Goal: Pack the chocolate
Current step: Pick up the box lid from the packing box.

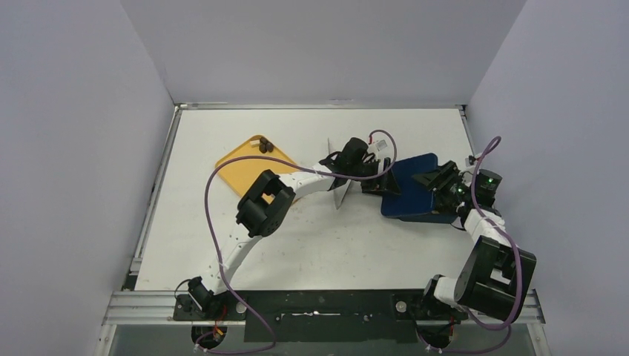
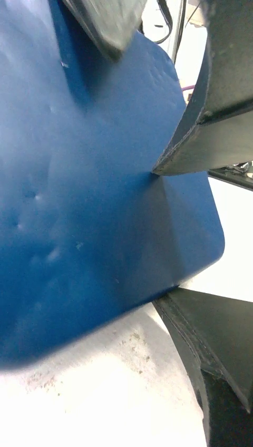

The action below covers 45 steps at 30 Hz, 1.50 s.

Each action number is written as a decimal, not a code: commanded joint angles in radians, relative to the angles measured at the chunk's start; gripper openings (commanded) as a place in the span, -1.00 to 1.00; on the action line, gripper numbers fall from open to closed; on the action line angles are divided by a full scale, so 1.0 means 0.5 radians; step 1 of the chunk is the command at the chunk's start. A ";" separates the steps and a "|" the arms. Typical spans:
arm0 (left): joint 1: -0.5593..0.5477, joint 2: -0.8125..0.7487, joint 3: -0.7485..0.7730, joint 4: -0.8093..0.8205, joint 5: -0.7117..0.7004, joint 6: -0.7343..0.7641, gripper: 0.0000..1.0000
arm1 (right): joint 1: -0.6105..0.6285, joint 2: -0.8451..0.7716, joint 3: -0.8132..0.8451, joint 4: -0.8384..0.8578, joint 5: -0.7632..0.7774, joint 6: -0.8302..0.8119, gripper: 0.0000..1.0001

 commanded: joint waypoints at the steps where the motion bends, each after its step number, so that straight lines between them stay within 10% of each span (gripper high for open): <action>1: -0.103 -0.171 0.111 0.483 0.298 -0.059 0.41 | 0.052 -0.009 -0.002 -0.734 -0.032 -0.347 0.14; 14: -0.023 -0.369 -0.053 0.342 0.138 0.088 0.30 | -0.088 -0.265 0.051 -0.410 -0.108 -0.161 -0.65; 26: 0.121 -0.537 -0.168 0.403 0.191 0.008 0.31 | -0.214 -0.366 0.074 -0.386 -0.255 -0.203 -0.71; 45: 0.366 -0.675 -0.422 0.763 0.458 -0.374 0.34 | -0.120 -0.489 -0.209 0.895 -0.673 0.675 -0.69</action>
